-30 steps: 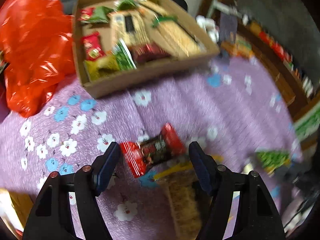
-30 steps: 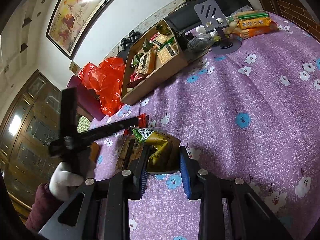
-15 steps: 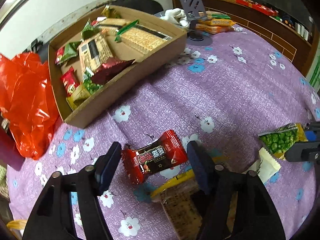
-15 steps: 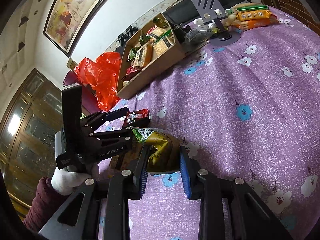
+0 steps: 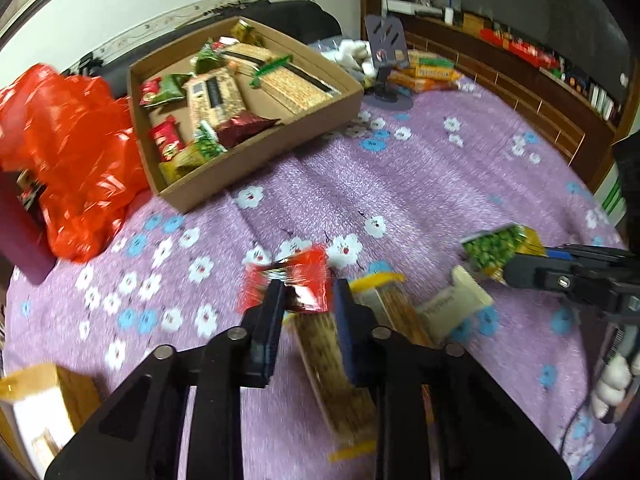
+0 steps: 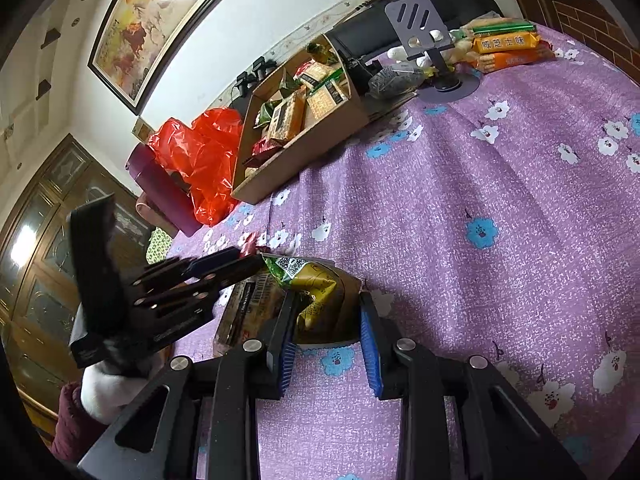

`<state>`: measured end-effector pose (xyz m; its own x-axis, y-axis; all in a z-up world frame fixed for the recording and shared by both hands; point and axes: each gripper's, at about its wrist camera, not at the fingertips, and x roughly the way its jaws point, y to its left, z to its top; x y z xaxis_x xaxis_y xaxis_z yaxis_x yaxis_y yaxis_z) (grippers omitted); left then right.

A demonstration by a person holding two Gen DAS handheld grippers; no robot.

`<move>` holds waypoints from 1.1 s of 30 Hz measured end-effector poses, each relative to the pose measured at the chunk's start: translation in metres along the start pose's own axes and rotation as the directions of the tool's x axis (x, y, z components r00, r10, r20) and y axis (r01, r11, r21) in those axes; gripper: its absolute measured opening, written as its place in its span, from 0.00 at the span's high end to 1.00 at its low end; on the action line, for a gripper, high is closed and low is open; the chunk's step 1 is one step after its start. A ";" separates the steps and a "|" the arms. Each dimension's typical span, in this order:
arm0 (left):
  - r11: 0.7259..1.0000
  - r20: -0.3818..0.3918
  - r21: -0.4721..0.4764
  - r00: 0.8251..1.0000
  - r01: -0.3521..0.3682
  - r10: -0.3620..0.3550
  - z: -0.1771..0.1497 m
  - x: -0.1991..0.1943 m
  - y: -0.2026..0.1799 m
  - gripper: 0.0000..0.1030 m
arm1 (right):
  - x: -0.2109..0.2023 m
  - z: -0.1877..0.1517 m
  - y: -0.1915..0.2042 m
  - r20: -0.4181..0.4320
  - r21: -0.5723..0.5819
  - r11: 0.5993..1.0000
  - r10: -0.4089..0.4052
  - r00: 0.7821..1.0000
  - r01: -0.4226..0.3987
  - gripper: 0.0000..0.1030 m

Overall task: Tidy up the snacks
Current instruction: 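Lift the red chocolate bar with left tool while right tool holds the green pea pouch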

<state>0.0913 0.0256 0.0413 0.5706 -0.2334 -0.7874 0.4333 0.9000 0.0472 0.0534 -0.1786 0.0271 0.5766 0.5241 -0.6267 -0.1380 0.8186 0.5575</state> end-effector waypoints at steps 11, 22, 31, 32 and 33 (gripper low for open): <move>0.979 -0.022 -0.202 1.000 0.010 -0.015 -0.002 -0.003 0.032 0.70 | -0.005 -0.002 0.003 0.027 -0.007 1.000 -0.004 1.000 0.004 0.71; 0.969 -0.123 -0.212 0.987 -0.128 0.104 0.019 0.055 0.022 0.46 | -0.001 0.000 -0.001 0.008 0.008 1.000 0.018 1.000 -0.018 0.71; 0.974 -0.073 -0.209 0.994 -0.089 0.075 0.001 0.034 0.028 0.87 | 0.002 -0.002 0.000 0.005 -0.001 1.000 -0.005 1.000 0.005 0.71; 0.973 -0.063 -0.212 0.995 -0.087 0.075 -0.001 0.030 0.029 0.87 | 0.002 -0.002 0.000 0.008 -0.005 1.000 -0.010 1.000 0.010 0.71; 0.973 -0.051 -0.217 0.996 -0.082 0.073 -0.002 0.024 0.029 0.87 | 0.001 -0.002 0.001 0.011 -0.008 1.000 -0.014 1.000 0.014 0.71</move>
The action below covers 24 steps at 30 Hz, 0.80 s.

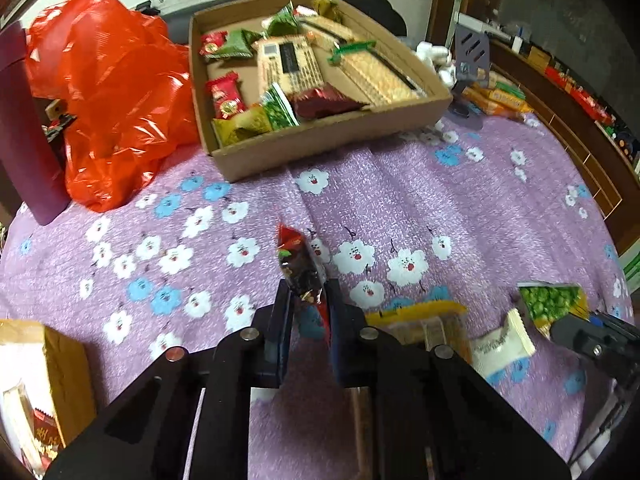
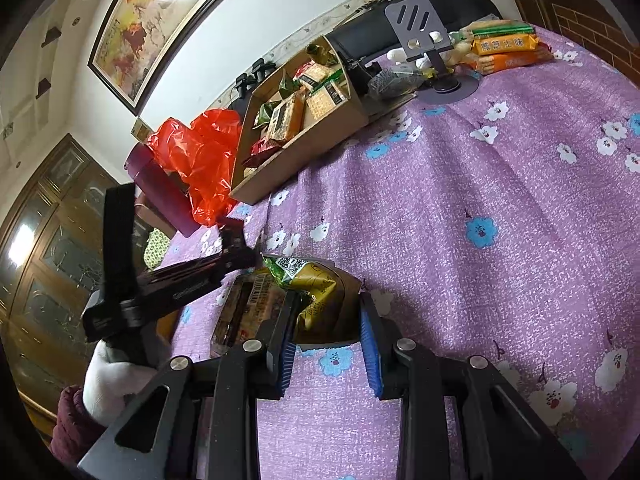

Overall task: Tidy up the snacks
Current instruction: 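Lift the red chocolate bar with left tool while right tool holds the green pea pouch, then carry both snacks over the white tray and open both tools to drop them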

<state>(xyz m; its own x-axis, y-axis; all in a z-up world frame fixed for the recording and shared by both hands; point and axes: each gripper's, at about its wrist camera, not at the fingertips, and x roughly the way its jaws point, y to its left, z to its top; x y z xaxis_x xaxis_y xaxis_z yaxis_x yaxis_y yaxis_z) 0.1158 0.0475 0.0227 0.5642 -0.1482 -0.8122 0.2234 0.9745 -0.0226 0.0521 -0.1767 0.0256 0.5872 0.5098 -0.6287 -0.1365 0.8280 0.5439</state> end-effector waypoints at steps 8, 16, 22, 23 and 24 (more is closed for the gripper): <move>0.998 0.102 -0.053 0.994 0.040 -0.034 -0.018 -0.057 0.023 0.87 | -0.001 -0.001 0.003 0.007 -0.021 1.000 -0.004 1.000 0.004 0.71; 0.989 0.191 -0.145 0.982 0.028 0.000 -0.067 -0.126 0.057 0.87 | -0.003 -0.007 0.022 0.016 -0.087 0.996 0.012 1.000 -0.011 0.71; 0.955 0.255 -0.296 0.963 -0.005 0.084 -0.120 -0.180 0.109 0.87 | -0.003 -0.018 0.057 -0.001 -0.160 0.987 0.017 1.000 -0.017 0.72; 0.947 0.262 -0.322 0.960 -0.013 0.103 -0.129 -0.187 0.119 0.87 | -0.004 -0.022 0.066 -0.007 -0.171 0.985 0.030 1.000 -0.030 0.72; 0.935 0.266 -0.353 0.956 -0.026 0.127 -0.139 -0.195 0.130 0.87 | -0.005 -0.026 0.077 -0.019 -0.175 0.983 0.052 0.998 -0.054 0.72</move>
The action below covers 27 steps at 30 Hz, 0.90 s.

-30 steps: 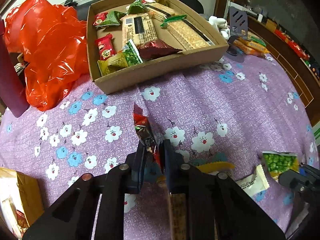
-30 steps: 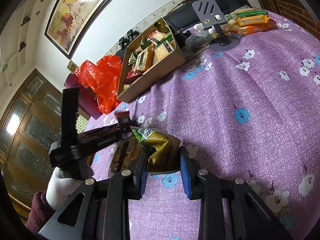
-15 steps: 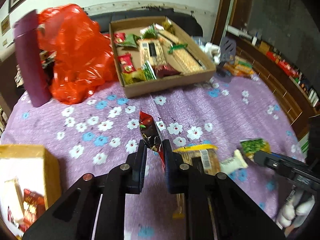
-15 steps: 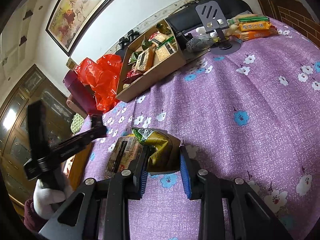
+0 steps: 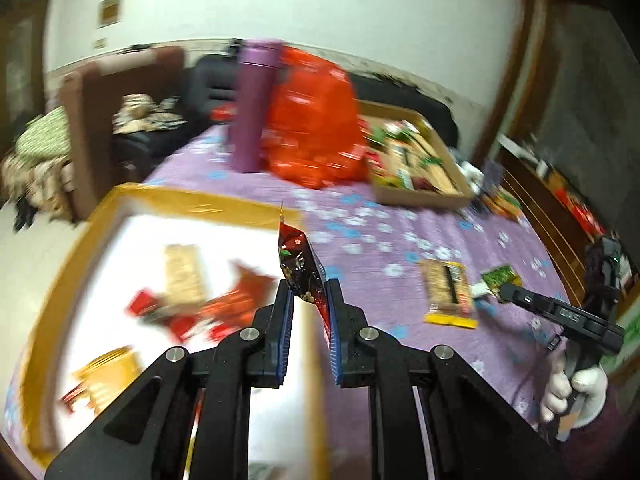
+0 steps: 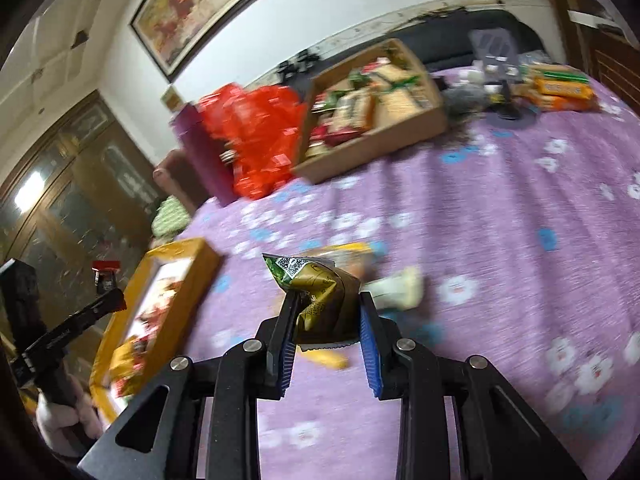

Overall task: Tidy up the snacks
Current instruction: 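Carry both snacks over the white tray and open both tools to drop them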

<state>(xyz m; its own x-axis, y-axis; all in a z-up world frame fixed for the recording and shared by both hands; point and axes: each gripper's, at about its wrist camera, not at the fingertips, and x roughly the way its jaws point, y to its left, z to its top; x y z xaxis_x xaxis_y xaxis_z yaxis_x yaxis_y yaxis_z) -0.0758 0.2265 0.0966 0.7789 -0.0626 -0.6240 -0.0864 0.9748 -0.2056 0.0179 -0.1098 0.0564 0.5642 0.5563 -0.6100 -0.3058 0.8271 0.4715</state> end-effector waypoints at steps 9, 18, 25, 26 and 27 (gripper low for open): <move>0.984 -0.003 -0.170 0.998 -0.055 0.056 -0.028 -0.015 0.077 0.87 | 0.040 -0.016 0.112 -0.159 -0.079 0.981 0.163 0.974 -0.178 0.72; 0.960 -0.014 -0.281 1.000 -0.010 0.006 -0.043 -0.017 0.116 0.74 | 0.100 -0.054 0.215 -0.308 -0.226 0.946 0.157 0.938 -0.233 0.72; 0.936 0.013 -0.352 1.000 0.015 -0.011 -0.044 -0.036 0.130 0.35 | 0.120 -0.065 0.242 -0.324 -0.230 0.944 0.153 0.934 -0.234 0.69; 0.932 0.028 -0.362 0.999 0.033 -0.024 -0.044 -0.039 0.131 0.35 | 0.118 -0.065 0.245 -0.319 -0.235 0.943 0.154 0.935 -0.235 0.68; 0.927 0.046 -0.371 0.998 0.052 -0.037 -0.044 -0.043 0.132 0.35 | 0.114 -0.064 0.246 -0.311 -0.242 0.942 0.151 0.938 -0.232 0.66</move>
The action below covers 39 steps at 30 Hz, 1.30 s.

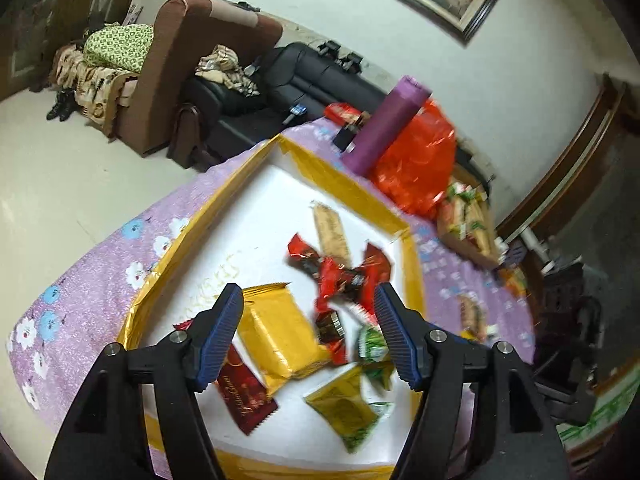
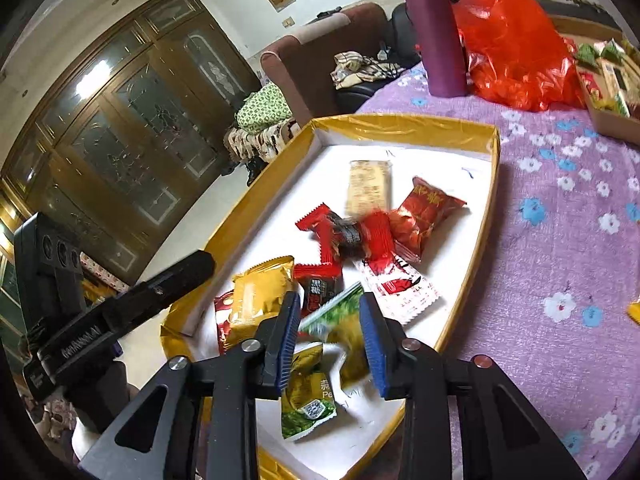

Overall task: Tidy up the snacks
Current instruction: 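Carry both snacks over the white tray and open both tools to drop them, then return both tools to the table and grasp the white-wrapped candy with right tool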

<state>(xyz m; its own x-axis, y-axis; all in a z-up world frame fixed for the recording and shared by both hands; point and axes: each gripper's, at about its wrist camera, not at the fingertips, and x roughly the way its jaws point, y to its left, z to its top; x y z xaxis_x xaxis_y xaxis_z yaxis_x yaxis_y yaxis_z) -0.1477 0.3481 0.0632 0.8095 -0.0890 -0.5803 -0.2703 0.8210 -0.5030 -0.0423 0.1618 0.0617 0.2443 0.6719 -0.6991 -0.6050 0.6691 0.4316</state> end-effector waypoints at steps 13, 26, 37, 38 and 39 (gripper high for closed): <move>0.971 -0.082 0.058 0.970 0.233 -0.228 -0.019 -0.007 -0.067 0.34 | -0.114 -0.034 -0.099 0.157 0.182 0.976 -0.147 0.976 0.118 0.59; 0.949 -0.282 0.174 0.937 0.263 -0.208 -0.062 0.029 -0.148 0.33 | -0.208 -0.076 -0.246 0.164 0.456 0.853 -0.360 0.918 0.253 0.56; 0.948 -0.323 0.207 0.931 0.243 -0.169 -0.074 0.036 -0.169 0.33 | -0.155 -0.028 -0.282 0.165 0.491 0.841 -0.345 0.924 0.226 0.56; 0.947 -0.327 0.209 0.930 0.244 -0.167 -0.075 0.037 -0.170 0.33 | -0.149 -0.025 -0.282 0.158 0.476 0.847 -0.345 0.925 0.235 0.57; 0.946 -0.330 0.212 0.929 0.244 -0.165 -0.075 0.039 -0.171 0.33 | -0.145 -0.024 -0.280 0.145 0.461 0.856 -0.335 0.931 0.236 0.67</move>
<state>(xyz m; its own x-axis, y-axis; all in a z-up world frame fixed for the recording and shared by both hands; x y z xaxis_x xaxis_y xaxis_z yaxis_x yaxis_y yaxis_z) -0.1093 0.1614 0.0787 0.6248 -0.4049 -0.6676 0.0523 0.8748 -0.4816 0.0737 -0.1305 0.0284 0.5396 0.4477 -0.7130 -0.1108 0.8773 0.4670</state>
